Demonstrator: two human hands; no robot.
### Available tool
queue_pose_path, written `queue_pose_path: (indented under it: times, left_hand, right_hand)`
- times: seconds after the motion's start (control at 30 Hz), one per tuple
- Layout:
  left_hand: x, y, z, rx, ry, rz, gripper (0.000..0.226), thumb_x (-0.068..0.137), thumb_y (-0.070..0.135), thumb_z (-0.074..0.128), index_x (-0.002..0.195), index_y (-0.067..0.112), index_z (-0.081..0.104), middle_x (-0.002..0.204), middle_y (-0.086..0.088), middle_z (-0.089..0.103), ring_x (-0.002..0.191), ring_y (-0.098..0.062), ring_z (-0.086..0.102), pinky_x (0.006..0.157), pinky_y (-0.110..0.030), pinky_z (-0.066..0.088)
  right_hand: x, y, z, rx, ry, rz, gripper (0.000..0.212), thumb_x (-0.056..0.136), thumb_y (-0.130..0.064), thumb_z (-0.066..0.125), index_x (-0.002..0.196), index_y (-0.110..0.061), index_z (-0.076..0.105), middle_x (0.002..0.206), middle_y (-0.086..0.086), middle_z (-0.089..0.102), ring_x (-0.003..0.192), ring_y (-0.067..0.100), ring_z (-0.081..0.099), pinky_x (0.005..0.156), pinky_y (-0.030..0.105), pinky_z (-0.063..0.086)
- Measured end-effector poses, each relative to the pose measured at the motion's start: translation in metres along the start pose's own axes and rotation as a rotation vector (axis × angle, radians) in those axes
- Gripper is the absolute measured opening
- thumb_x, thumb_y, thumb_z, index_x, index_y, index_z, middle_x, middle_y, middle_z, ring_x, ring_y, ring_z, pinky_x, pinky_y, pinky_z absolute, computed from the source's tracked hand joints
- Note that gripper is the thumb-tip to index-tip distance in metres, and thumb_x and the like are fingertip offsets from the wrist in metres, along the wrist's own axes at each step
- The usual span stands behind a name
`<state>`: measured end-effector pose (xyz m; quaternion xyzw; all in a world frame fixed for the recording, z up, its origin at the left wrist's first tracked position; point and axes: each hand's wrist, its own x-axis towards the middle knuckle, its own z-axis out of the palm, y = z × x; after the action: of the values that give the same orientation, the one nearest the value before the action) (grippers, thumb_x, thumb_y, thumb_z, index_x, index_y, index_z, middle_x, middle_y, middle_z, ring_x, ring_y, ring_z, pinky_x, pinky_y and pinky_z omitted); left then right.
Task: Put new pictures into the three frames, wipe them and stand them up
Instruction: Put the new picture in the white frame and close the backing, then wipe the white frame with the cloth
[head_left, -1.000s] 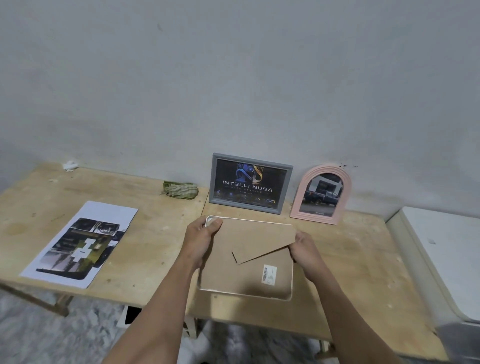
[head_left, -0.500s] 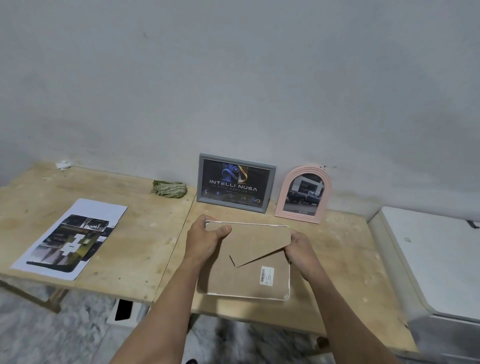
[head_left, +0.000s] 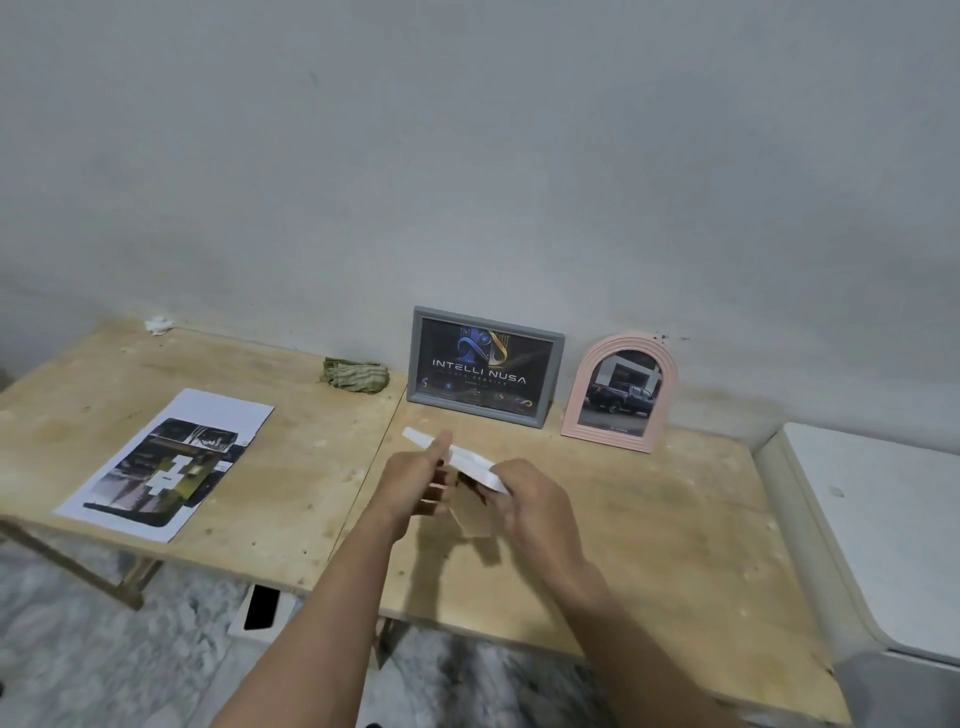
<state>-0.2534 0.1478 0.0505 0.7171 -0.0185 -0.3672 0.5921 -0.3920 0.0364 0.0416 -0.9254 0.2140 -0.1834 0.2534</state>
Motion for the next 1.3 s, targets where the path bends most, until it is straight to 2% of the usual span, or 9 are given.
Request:
queue_pose_path:
  times: [0.1, 0.23, 0.37, 0.47, 0.6, 0.7, 1.03, 1.17, 1.3]
  left_hand:
    - [0.004, 0.005, -0.016, -0.031, 0.047, -0.036, 0.016, 0.087, 0.016, 0.071, 0.087, 0.000, 0.072, 0.072, -0.011, 0.069, 0.053, -0.018, 0.060, 0.049, -0.025, 0.048]
    - [0.015, -0.002, -0.060, -0.017, 0.135, -0.022, 0.015, 0.085, -0.002, 0.066, 0.090, -0.016, 0.069, 0.085, -0.030, 0.073, 0.063, -0.029, 0.065, 0.062, -0.040, 0.057]
    - [0.023, -0.006, -0.111, -0.025, 0.142, 0.082, 0.016, 0.089, -0.006, 0.058, 0.078, -0.001, 0.068, 0.069, -0.012, 0.072, 0.057, -0.019, 0.066, 0.055, -0.027, 0.056]
    - [0.030, 0.002, -0.143, -0.066, 0.113, 0.159, 0.016, 0.091, -0.002, 0.057, 0.094, 0.002, 0.072, 0.077, -0.008, 0.072, 0.067, -0.021, 0.065, 0.067, -0.033, 0.054]
    - [0.043, 0.013, -0.178, -0.117, 0.107, 0.197, 0.017, 0.095, 0.004, 0.057, 0.102, 0.005, 0.073, 0.080, -0.006, 0.072, 0.073, -0.021, 0.065, 0.078, -0.038, 0.054]
    - [0.055, 0.008, -0.206, -0.168, 0.131, 0.165, 0.018, 0.096, 0.007, 0.057, 0.098, 0.008, 0.075, 0.081, -0.006, 0.074, 0.079, -0.023, 0.066, 0.087, -0.044, 0.054]
    - [0.108, 0.003, -0.259, -0.318, 0.250, 0.129, 0.022, 0.101, 0.031, 0.053, 0.114, 0.020, 0.066, 0.097, -0.003, 0.072, 0.091, -0.023, 0.066, 0.088, -0.040, 0.051]
    - [0.137, 0.014, -0.273, -0.351, 0.376, 0.149, 0.017, 0.103, 0.020, 0.052, 0.110, 0.013, 0.065, 0.078, 0.002, 0.061, 0.068, -0.014, 0.053, 0.059, -0.027, 0.039]
    - [0.178, 0.022, -0.291, -0.372, 0.443, 0.117, 0.019, 0.101, 0.022, 0.056, 0.113, 0.012, 0.065, 0.081, -0.001, 0.061, 0.068, -0.017, 0.052, 0.060, -0.028, 0.038]
  right_hand:
    - [0.000, -0.018, 0.026, -0.044, -0.056, -0.181, 0.025, 0.083, -0.019, 0.061, 0.108, -0.020, 0.067, 0.116, -0.005, 0.061, 0.105, 0.016, 0.059, 0.084, 0.028, 0.048]
    - [0.013, -0.035, 0.042, 0.036, -0.323, -0.137, 0.068, 0.073, -0.074, 0.054, 0.133, -0.042, 0.049, 0.153, -0.006, 0.029, 0.141, 0.016, 0.023, 0.118, 0.039, 0.019]
    - [0.044, -0.051, 0.056, 0.005, 0.007, 0.264, 0.057, 0.090, -0.062, 0.041, 0.138, -0.031, 0.041, 0.139, 0.002, 0.038, 0.128, 0.022, 0.037, 0.104, 0.042, 0.034]
    - [0.073, -0.072, 0.072, 0.121, 0.020, 0.494, 0.054, 0.095, -0.061, 0.027, 0.111, -0.018, 0.056, 0.108, 0.003, 0.059, 0.099, 0.023, 0.055, 0.086, 0.038, 0.045]
    - [0.099, -0.107, 0.100, 0.183, 0.095, 0.531, 0.062, 0.097, -0.061, 0.022, 0.078, -0.014, 0.058, 0.075, 0.001, 0.060, 0.074, 0.024, 0.055, 0.066, 0.033, 0.040]
    - [0.111, -0.131, 0.121, 0.188, 0.100, 0.509, 0.059, 0.099, -0.055, 0.026, 0.074, -0.010, 0.055, 0.067, 0.000, 0.053, 0.067, 0.024, 0.050, 0.061, 0.032, 0.032]
    - [0.149, -0.164, 0.204, 0.496, 0.047, 0.519, 0.058, 0.097, -0.056, 0.035, 0.063, -0.012, 0.053, 0.055, 0.004, 0.051, 0.050, 0.016, 0.047, 0.045, 0.029, 0.037]
    - [0.194, -0.154, 0.223, 0.647, -0.242, 0.537, 0.061, 0.096, -0.061, 0.028, 0.086, -0.013, 0.066, 0.082, 0.014, 0.069, 0.074, 0.022, 0.067, 0.063, 0.040, 0.056]
    - [0.273, -0.120, 0.242, 0.368, -0.274, 0.445, 0.034, 0.098, -0.040, 0.043, 0.101, -0.011, 0.060, 0.101, 0.010, 0.064, 0.095, 0.029, 0.062, 0.071, 0.029, 0.044]
